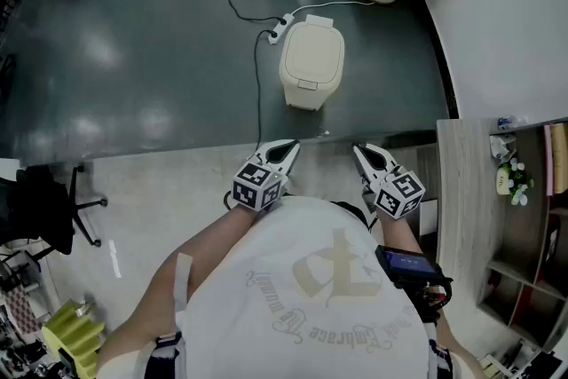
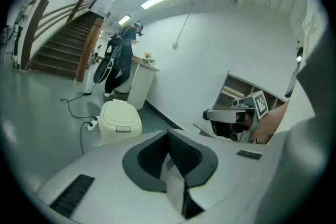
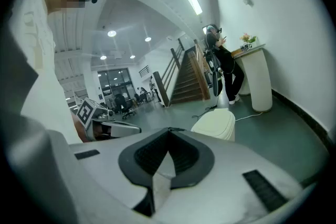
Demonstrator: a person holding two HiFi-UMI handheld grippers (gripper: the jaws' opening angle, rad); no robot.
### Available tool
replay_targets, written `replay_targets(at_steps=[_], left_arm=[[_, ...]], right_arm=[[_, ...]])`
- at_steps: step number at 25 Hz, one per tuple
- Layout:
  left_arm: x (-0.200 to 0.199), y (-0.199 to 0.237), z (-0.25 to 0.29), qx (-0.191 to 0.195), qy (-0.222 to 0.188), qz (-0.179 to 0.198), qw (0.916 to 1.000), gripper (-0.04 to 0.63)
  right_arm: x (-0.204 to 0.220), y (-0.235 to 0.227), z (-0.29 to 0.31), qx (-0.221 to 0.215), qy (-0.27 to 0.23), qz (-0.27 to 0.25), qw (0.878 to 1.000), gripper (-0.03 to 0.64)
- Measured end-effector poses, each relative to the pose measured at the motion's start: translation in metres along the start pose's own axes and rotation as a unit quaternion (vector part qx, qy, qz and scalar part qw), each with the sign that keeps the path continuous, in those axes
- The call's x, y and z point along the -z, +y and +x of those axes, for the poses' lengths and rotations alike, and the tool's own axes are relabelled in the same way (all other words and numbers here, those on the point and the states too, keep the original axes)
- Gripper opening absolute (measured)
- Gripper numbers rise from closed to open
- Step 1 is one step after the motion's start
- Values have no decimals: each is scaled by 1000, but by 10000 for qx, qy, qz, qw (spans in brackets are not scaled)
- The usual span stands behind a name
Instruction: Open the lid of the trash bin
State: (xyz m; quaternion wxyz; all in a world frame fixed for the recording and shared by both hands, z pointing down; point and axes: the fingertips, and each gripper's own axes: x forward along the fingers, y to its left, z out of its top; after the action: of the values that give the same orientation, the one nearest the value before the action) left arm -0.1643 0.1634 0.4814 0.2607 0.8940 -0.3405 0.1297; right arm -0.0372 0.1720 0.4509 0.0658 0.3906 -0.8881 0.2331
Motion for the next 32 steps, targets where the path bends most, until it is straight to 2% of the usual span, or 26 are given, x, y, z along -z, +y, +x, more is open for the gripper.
replay_targets(at_steps=[14,21,26,32], left_arm=[[-1,-2,0,-120,-31,-33,9999,14],[-2,-2,1,-101,-46,-23,9999,14],[-3,1,0,-87,-54,0,9999,14],[-6,5,-4,-120,-96,3,9999,14]], right_arm=[[-1,2,-8,-89,-116,-35,9999,5],[0,-4,-8,55,-105,117,9999,5],[-5,-11,-9,161,-290,300,9990,3],[-10,-6,-6,241,-301,199,9991,3]])
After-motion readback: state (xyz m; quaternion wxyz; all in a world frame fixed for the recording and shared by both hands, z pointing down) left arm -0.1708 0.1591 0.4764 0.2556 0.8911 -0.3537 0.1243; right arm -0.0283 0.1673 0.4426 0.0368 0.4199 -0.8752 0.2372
